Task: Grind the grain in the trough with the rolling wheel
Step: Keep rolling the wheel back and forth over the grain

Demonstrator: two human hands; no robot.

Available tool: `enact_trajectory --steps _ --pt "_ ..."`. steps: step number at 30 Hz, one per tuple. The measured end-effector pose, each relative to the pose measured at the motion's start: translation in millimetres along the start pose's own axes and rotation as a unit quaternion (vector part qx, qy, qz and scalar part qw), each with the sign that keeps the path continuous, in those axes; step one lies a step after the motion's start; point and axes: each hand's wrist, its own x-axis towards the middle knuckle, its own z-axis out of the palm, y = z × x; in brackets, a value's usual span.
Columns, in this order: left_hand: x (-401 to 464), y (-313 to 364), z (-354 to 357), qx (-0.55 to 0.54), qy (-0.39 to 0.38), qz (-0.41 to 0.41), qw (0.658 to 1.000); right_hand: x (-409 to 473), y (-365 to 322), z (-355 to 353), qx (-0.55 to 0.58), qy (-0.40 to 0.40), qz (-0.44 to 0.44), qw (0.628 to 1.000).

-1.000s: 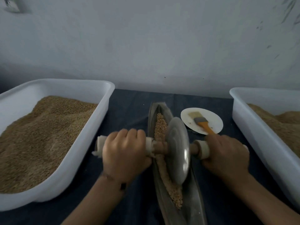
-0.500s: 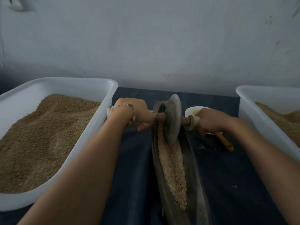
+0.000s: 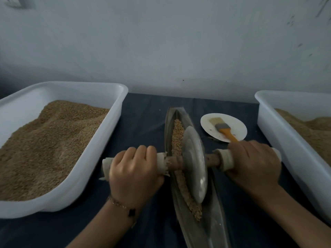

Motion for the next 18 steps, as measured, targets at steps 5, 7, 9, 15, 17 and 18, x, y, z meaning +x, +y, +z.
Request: enact_trajectory --steps 5,7,9,15,17,18 --pt "50.7 -14.8 29.3 0.019 -0.187 -0.036 0.982 52.3 17.9 33.2 -0.032 -0.243 0.053 0.968" --pt "76.5 -22.8 47.1 0.025 -0.232 -0.053 0.971 74.1 30.0 47.9 -0.01 -0.321 0.069 0.945" --pt "95.1 -30.3 62.3 0.011 -0.253 -0.057 0.966 94.5 35.7 56.8 0.037 -0.386 0.087 0.918" --pt "88.2 -38.7 63.5 -0.044 -0.306 -0.125 0.943 112.7 23.2 47.0 -0.038 -0.365 0.062 0.928" --pt "60.5 -29.0 46.7 -0.033 -0.238 -0.116 0.964 84.6 12.6 35.4 -0.059 -0.221 0.016 0.973" --pt "42.6 -22.7 37.5 -0.03 -0.18 -0.087 0.979 66.0 8.0 28.0 -0.038 -0.131 -0.002 0.991"
